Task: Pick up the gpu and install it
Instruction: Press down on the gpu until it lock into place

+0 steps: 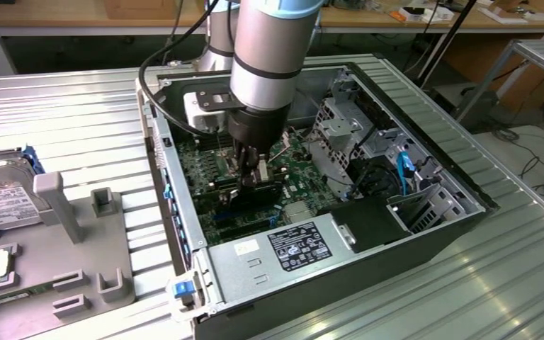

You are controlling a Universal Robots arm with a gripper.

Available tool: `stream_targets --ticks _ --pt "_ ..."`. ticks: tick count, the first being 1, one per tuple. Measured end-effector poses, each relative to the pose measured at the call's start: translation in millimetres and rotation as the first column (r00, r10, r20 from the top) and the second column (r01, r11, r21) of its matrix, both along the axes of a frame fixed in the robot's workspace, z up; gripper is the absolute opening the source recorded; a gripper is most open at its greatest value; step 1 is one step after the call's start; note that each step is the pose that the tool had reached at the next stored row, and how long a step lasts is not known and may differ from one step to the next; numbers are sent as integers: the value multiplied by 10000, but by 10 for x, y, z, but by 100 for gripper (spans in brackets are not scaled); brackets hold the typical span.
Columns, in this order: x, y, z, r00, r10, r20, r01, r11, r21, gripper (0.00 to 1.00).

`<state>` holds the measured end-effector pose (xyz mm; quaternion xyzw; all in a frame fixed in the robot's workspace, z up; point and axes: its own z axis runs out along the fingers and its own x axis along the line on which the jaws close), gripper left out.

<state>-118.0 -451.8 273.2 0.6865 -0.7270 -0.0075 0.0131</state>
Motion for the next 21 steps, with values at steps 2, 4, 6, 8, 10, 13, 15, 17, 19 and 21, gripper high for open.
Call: stream_targets --ticks 2,4,6,8,10,13,15,17,19,21 --pt "-1 -2 0 10000 0 0 0 10000 40 11" --pt "-13 -6 0 10000 1 3 -1 9998 210 11" --pt "-24 -10 0 10000 1 4 -1 9996 300 11" --pt "-34 -14 0 10000 -1 13 0 9994 346 11" --pt "-45 -15 1 10000 0 24 -1 9993 366 11" --pt "-74 -16 0 10000 0 61 -3 9992 407 11" --pt "-83 -16 -1 10000 0 75 -3 9991 420 11" --pt "-84 -16 5 10000 -13 65 10 9991 426 11" --pt "-85 -16 43 10000 -44 52 42 9991 426 11" --pt "-98 -16 107 10000 -56 49 54 9991 426 11"
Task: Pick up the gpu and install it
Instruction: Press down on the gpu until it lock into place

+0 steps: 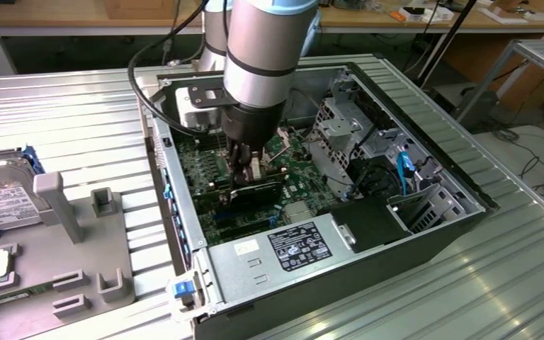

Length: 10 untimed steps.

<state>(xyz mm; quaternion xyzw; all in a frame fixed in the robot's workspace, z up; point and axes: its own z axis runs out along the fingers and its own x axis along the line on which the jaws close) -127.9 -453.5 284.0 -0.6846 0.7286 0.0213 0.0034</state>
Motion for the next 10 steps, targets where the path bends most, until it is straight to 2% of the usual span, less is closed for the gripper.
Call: stream_targets --ticks 2,4,6,7,10 --pt "-40 0 78 10000 1 -1 -1 10000 1 11" --pt "-91 -1 142 10000 1 -1 -1 10000 61 11" --pt "-145 -1 159 10000 1 0 -1 10000 94 11" --pt "-218 -1 173 10000 1 -1 -1 9999 123 11" --pt "-309 -1 205 10000 1 -1 -1 9999 144 11"
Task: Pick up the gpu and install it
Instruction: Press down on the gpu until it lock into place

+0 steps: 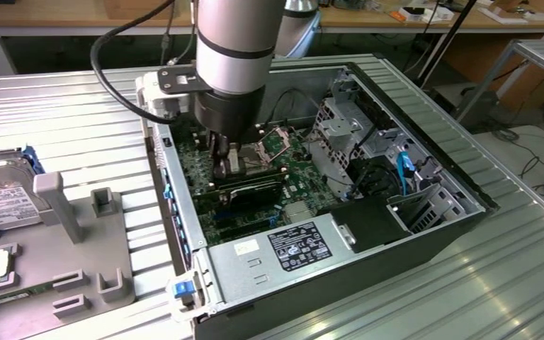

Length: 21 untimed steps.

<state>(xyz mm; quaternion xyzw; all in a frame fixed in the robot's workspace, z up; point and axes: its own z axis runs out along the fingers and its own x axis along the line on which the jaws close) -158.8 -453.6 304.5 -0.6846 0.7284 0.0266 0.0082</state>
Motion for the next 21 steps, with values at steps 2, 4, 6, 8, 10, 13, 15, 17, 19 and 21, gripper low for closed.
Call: stream_targets --ticks 2,4,6,8,10,13,15,17,19,21 --pt "-48 0 25 10000 0 0 0 10000 8 11" --pt "-125 0 55 10000 -1 1 1 10000 21 11" --pt "-208 0 85 10000 -1 1 1 10000 31 11" --pt "-291 0 104 10000 0 0 0 10000 33 11" --pt "-352 -2 107 10000 -1 1 1 10000 36 11" --pt "-353 -5 92 10000 -6 3 6 10000 72 11" --pt "-353 -7 57 10000 -53 0 53 10000 67 11" --pt "-353 -7 51 9998 -190 -10 190 9998 64 11" --pt "-353 -7 60 9995 -278 -123 279 9996 65 11" --pt "-353 -7 63 9993 -316 -222 317 9995 64 11"
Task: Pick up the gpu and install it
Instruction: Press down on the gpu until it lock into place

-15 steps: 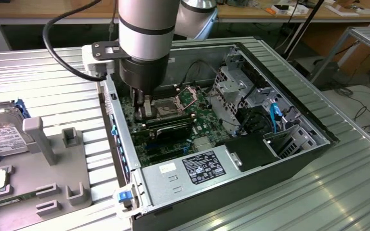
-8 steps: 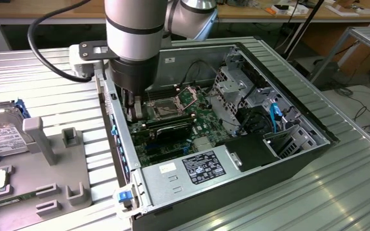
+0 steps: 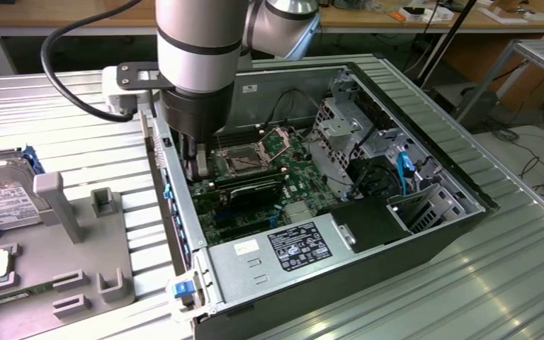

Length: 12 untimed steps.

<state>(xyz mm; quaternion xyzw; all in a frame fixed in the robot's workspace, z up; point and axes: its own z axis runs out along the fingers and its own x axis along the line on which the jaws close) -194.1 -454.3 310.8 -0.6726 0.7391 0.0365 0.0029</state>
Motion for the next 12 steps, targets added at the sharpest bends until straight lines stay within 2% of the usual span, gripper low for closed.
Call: stream_targets --ticks 2,3,4,8,12 --pt "-1 -2 2 10000 -18 -15 18 10000 -4 11" --pt "1 -3 2 10000 -32 -66 32 10000 -3 11" --pt "0 -3 14 9996 -99 -255 99 10000 -3 11" --pt "0 -4 12 9996 -124 -262 124 9999 -5 11" --pt "0 -34 -2 9995 -150 -264 150 9999 -7 11"
